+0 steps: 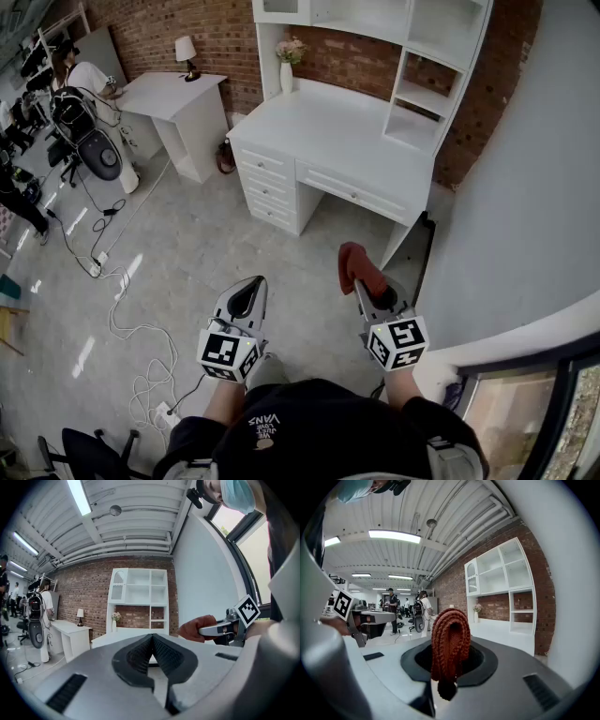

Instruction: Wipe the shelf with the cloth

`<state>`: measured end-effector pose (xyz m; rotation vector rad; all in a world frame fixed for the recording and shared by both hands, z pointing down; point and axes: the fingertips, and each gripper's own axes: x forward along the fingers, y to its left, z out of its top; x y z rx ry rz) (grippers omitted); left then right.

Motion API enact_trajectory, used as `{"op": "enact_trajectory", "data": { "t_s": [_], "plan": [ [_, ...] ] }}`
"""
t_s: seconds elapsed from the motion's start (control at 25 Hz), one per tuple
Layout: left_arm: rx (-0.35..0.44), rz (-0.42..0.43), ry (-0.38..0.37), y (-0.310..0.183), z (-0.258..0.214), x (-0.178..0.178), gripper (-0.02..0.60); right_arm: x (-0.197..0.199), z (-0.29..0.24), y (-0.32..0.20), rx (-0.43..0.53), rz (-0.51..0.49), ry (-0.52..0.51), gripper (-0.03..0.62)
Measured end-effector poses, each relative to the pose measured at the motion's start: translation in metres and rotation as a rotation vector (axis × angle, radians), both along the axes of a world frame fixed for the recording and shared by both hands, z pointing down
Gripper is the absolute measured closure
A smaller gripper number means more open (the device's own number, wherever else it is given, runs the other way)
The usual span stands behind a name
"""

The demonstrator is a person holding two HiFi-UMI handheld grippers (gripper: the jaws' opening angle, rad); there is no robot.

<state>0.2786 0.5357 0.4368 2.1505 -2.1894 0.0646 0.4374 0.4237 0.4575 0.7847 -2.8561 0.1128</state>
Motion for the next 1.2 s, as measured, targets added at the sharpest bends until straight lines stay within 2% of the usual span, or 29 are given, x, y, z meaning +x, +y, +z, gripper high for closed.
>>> {"op": "enact_trajectory", "data": {
  "t_s": [0.24, 0.48, 0.84, 1.2],
  "plan": [
    [-0.006, 0.007, 0.030, -0.016, 0.013, -0.011, 0.574, -0.008, 0.007, -0.009, -0.049, -0.009, -0.017, 0.510],
    [-0.002, 0.048, 0.050, -0.053, 0.018, -0.039, 0.574, -0.029, 0.008, -0.036, -0.055, 0.039, -0.018, 0.509],
    [0.021, 0.131, 0.032, -0.120, 0.000, -0.124, 0.574, -0.105, -0.004, -0.091, -0.060, 0.130, -0.053, 0.508],
    [0.000, 0.193, 0.023, -0.167, 0.002, -0.212, 0.574, -0.182, -0.007, -0.132, -0.054, 0.213, -0.068, 0.508]
  ]
}}
